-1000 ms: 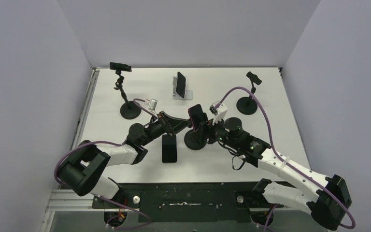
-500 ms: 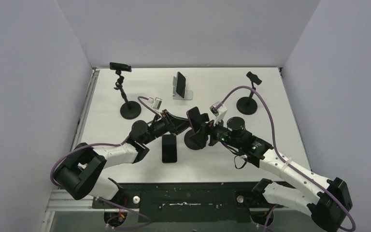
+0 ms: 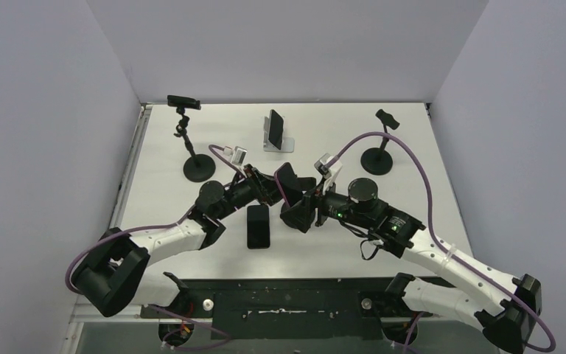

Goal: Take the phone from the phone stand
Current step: Remove the phone from the phone stand, then place the phone at the center of the board.

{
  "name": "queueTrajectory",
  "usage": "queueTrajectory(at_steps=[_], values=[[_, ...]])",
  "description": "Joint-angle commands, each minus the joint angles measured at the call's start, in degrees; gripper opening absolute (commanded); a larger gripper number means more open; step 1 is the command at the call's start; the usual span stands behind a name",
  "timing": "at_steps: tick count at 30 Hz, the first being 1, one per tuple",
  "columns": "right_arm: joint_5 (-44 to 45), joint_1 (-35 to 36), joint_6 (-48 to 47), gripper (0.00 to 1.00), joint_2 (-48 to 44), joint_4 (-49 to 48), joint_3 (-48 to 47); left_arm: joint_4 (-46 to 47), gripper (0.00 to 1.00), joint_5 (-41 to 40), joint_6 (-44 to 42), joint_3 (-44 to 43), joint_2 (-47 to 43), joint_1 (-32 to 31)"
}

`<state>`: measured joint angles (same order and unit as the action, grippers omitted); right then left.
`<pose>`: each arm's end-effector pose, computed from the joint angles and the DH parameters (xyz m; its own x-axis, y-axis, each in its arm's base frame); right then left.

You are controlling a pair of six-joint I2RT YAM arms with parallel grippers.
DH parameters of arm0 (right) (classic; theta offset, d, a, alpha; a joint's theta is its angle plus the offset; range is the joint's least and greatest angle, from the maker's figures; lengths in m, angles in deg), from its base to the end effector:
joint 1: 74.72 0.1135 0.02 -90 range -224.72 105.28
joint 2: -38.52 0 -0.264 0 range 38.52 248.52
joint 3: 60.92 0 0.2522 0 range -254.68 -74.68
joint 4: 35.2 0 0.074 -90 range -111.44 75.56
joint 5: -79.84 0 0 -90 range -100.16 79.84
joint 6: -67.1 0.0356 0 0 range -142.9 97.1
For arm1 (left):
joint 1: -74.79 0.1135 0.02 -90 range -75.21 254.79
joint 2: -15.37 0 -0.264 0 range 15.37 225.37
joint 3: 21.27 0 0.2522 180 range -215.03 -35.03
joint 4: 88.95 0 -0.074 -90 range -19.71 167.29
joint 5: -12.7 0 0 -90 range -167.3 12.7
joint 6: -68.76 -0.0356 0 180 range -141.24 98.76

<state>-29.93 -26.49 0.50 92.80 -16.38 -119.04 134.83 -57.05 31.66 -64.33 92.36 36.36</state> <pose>0.1385 0.1731 0.3169 -0.5232 -0.0247 -0.8518 -0.7755 0.4282 0.4639 0.2083 -0.1810 0.2483 -0.5973 -0.4813 -0.6415 0.6198 0.2307 -0.7501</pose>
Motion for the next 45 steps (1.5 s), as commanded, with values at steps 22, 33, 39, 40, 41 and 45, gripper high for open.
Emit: queueTrajectory(at_steps=[22,33,39,40,41,45], values=[[14.83,1.98,-5.21,0.00,-0.23,1.75,-10.64,-25.72,0.77,-13.32,-11.66,-1.64,-26.27,4.92],[16.42,1.96,-5.54,0.00,-0.89,2.66,-9.68,-21.54,0.36,-12.87,-11.73,-1.81,-22.44,4.78],[17.25,2.06,-6.36,0.00,-0.73,4.33,-8.50,-17.63,0.13,-11.23,-10.63,-2.26,-17.68,4.65],[17.44,2.11,-6.65,0.00,-0.68,5.20,-8.36,-16.94,0.09,-11.08,-10.43,-2.30,-16.70,4.60],[17.77,2.12,-6.89,0.00,-0.79,6.11,-8.07,-16.47,0.05,-11.03,-10.26,-2.34,-16.09,4.52],[19.50,2.22,-7.17,0.00,-1.98,9.53,-6.18,-15.58,0.00,-11.35,-10.89,-2.18,-14.90,4.21]])
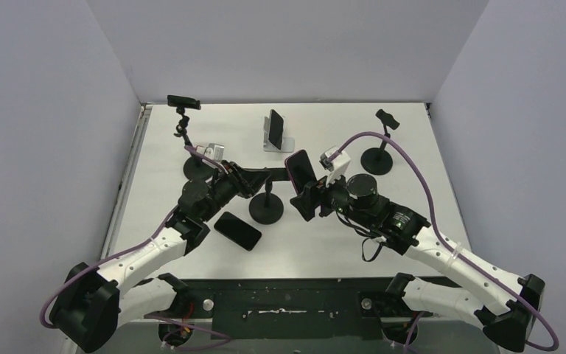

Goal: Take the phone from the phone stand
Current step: Place the phone at the center of the board.

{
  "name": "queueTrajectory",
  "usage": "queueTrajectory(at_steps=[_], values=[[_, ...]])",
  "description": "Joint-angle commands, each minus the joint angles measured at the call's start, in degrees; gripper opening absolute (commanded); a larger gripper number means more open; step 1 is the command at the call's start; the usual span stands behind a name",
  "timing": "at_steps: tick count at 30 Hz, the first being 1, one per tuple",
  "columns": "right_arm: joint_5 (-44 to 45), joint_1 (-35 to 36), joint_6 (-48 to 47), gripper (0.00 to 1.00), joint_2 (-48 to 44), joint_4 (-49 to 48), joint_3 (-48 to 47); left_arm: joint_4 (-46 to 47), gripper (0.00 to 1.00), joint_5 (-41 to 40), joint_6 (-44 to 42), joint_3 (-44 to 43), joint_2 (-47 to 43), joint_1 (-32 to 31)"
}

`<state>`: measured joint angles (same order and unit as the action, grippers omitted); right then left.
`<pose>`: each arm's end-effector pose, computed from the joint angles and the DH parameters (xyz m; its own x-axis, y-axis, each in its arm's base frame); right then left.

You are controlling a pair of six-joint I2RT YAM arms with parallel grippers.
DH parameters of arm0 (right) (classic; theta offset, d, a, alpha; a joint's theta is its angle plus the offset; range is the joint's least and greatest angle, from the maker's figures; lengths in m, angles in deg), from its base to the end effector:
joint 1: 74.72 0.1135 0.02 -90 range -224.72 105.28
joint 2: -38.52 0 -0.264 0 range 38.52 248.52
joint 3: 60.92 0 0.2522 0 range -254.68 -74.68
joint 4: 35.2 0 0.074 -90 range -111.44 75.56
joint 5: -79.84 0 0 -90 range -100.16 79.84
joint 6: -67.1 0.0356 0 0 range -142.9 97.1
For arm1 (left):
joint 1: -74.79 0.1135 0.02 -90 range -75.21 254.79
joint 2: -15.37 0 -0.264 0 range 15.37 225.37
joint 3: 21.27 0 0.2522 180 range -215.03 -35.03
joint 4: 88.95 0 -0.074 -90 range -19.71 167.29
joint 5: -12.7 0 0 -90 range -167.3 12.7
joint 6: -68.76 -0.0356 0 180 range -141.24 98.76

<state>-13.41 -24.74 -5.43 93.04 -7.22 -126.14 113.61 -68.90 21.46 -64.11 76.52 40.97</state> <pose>0.1394 0.1692 0.3428 -0.4222 -0.0367 -0.9058 -0.7052 0.6412 0.3027 0.1973 -0.1384 0.2736 -0.4102 -0.5327 -0.7402 0.5354 0.5164 -0.6683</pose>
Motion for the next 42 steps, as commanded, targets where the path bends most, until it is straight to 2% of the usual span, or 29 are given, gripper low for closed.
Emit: queueTrajectory(at_steps=[1,8,16,28,33,39,40,42], values=[[3.06,0.47,-1.25,0.00,-2.38,1.26,1.42,5.49,0.00,0.27,-1.14,-2.32,0.99,-0.44],[5.77,0.47,2.30,0.00,-2.48,6.22,6.20,2.83,0.00,-3.35,-4.61,-1.06,-0.97,-0.45],[3.70,0.47,7.22,0.00,2.73,3.73,11.79,2.88,0.00,-9.18,-7.45,-1.05,-3.19,-0.41],[-1.12,-2.00,8.51,0.00,21.69,-1.52,8.72,4.41,0.00,-12.47,-9.02,0.69,-6.16,-0.23],[0.14,-2.66,7.95,0.00,28.33,0.63,5.07,4.74,0.00,-12.10,-9.12,1.47,-6.84,-0.14],[4.28,-2.41,7.53,0.00,32.14,3.31,3.59,4.62,0.00,-11.84,-9.39,2.08,-7.65,-0.10],[4.87,-2.38,7.49,0.01,32.72,3.62,3.61,4.64,0.00,-11.79,-9.39,2.18,-7.62,-0.10],[5.46,-2.14,7.56,0.10,33.45,3.80,3.90,4.77,0.00,-11.67,-9.47,2.40,-7.75,-0.10]])
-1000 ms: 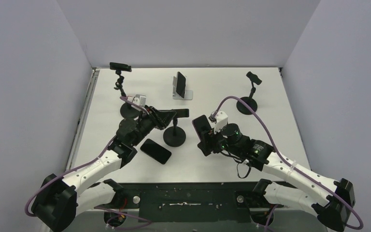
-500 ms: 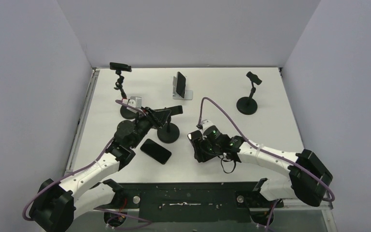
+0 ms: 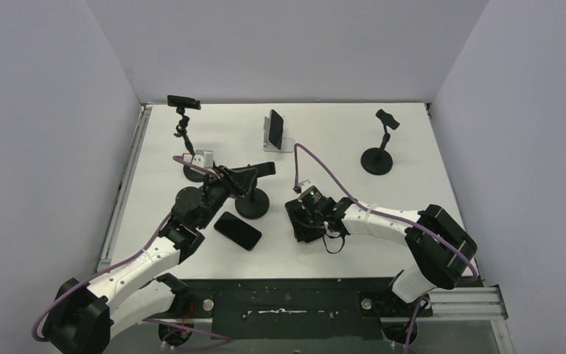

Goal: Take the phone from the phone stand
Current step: Place the phone at the center of the board.

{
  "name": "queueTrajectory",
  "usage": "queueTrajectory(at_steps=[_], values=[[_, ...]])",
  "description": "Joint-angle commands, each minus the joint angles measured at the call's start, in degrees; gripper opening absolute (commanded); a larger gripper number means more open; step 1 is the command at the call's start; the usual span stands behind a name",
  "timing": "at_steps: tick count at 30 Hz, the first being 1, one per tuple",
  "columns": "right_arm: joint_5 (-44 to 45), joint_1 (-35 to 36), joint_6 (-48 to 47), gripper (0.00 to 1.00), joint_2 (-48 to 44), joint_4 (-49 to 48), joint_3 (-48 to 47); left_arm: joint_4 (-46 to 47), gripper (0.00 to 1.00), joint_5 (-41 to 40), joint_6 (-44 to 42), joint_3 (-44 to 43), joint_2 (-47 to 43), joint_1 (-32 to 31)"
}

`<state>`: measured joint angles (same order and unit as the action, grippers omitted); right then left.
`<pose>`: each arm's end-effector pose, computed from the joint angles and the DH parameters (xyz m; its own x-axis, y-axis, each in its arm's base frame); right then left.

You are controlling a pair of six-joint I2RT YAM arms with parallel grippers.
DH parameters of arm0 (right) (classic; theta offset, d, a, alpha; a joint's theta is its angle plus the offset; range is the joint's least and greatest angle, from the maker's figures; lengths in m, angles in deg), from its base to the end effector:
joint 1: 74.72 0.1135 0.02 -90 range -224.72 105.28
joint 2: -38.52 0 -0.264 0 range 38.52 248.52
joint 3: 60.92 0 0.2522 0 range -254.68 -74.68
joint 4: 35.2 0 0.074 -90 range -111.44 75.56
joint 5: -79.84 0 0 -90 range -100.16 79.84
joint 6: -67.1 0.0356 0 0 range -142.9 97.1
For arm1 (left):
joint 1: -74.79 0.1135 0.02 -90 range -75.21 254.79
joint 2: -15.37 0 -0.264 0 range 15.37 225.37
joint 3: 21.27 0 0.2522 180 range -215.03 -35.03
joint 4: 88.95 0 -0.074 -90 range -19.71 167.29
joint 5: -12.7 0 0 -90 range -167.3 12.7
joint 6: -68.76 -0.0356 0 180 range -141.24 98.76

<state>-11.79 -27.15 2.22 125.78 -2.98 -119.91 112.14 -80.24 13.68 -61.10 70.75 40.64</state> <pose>0.1905 0.2099 0.1624 -0.8489 -0.2997 -0.4355 -0.4273 0.8740 0.2315 0.1848 -0.1231 0.2737 -0.2312 -0.5339 -0.8133 0.4708 0.6702 -0.5738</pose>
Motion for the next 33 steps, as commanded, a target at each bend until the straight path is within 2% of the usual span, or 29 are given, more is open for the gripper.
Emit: queueTrajectory(at_steps=[1,6,10,24,33], values=[[4.11,0.37,0.07,0.15,1.01,-0.44,-2.13,6.25,0.00,-0.29,-1.69,-0.42,-2.04,0.23],[4.92,0.89,0.60,0.42,2.13,-0.51,-1.28,6.25,0.00,-0.27,-1.96,-0.05,-2.19,0.23],[5.23,1.03,0.97,0.57,2.53,-0.53,-0.93,5.92,0.00,-0.05,-2.13,0.09,-2.30,0.23],[5.34,1.76,2.38,0.78,4.23,-0.82,-0.38,5.86,0.00,0.39,-1.88,0.42,-2.25,0.23],[5.30,2.29,3.04,0.84,4.55,-1.45,-0.21,5.96,0.00,0.46,-1.87,0.60,-2.24,0.23]])
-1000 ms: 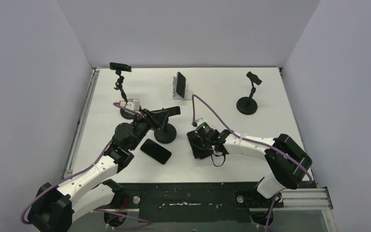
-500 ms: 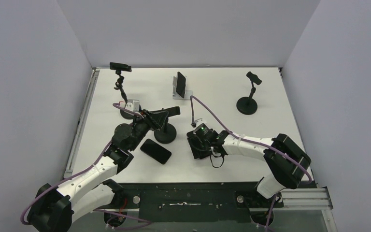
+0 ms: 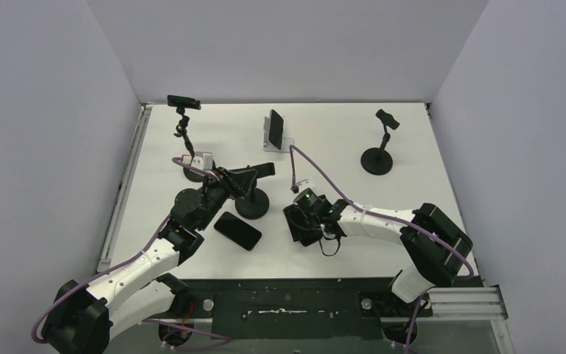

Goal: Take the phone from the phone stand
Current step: Place the phone at the center of the board, then pick up the phone stand at the center of the board.

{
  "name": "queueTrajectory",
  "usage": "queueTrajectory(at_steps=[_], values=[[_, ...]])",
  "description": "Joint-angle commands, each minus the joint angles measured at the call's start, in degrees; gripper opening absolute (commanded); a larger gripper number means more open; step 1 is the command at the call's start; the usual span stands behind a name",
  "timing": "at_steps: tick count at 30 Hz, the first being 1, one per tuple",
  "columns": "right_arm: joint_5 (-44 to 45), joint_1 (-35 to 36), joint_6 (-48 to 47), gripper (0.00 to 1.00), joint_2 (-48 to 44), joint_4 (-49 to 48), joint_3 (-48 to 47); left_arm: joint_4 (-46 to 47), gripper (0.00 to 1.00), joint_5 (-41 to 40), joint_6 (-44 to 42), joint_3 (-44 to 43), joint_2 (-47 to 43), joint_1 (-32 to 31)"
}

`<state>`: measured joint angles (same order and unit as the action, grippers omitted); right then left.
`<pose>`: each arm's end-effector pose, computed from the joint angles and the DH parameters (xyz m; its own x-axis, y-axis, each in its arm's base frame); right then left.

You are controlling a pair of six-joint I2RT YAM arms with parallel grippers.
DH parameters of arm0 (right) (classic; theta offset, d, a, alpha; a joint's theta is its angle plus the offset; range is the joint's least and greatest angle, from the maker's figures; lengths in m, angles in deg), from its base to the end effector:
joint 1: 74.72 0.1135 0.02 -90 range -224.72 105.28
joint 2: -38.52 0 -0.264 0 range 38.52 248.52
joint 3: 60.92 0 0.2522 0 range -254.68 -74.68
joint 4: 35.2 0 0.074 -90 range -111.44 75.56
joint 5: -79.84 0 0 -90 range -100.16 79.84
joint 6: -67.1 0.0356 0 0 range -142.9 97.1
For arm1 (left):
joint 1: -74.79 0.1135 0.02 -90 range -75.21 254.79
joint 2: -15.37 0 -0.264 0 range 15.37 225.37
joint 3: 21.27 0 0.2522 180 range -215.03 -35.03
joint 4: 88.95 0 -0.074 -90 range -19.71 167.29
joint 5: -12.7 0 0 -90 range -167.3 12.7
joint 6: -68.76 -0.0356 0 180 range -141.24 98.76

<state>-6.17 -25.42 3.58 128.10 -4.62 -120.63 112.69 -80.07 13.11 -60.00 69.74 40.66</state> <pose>0.1915 0.2188 0.1566 -0.8350 -0.2887 -0.4684 -0.4040 0.8996 0.1657 0.1814 -0.1209 0.2715 -0.2223 -0.5302 -0.8182 0.4787 0.6718 -0.5653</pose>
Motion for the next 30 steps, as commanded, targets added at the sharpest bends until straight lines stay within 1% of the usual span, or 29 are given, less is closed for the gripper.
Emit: queueTrajectory(at_steps=[1,5,6,10,14,17,19,21,24,26,30], values=[[-0.30,0.62,1.73,0.84,2.07,0.15,0.51,5.43,0.00,0.26,-1.30,-0.51,-1.20,0.20],[-0.36,1.22,1.82,0.86,-0.40,0.74,-0.49,5.21,0.00,0.65,-1.15,-0.83,-1.25,0.20],[-0.31,1.43,1.74,0.90,-1.63,1.06,-0.98,4.99,0.00,0.81,-1.13,-1.06,-1.20,0.20],[-0.17,1.60,0.62,0.92,-9.27,0.38,-2.60,4.79,0.00,2.14,-0.09,-1.77,-1.17,0.20],[-1.18,1.63,-0.68,0.90,-21.08,-5.26,-2.90,4.82,0.00,2.76,0.98,-2.18,-1.17,0.20],[-0.78,1.10,0.44,0.87,-26.69,-11.22,-3.69,4.86,0.00,2.76,1.95,-2.19,-1.08,0.20],[-0.33,0.21,2.05,0.84,-27.04,-12.77,-5.64,5.17,0.00,2.76,2.76,-1.91,-0.86,0.21],[-0.96,-1.05,3.94,0.80,-25.32,-13.41,-7.95,5.50,0.00,2.76,3.55,-1.64,-0.70,0.20],[-3.35,-3.32,6.35,0.71,-21.98,-15.29,-10.32,5.73,0.00,2.76,4.42,-1.23,-0.73,0.20],[-7.19,-5.73,8.38,0.67,-20.05,-17.32,-10.70,5.80,0.00,2.76,5.15,-0.85,-0.91,0.32],[-11.02,-7.37,10.21,0.63,-17.49,-21.89,-11.07,5.45,0.00,2.76,5.43,-0.68,-1.29,0.38]])
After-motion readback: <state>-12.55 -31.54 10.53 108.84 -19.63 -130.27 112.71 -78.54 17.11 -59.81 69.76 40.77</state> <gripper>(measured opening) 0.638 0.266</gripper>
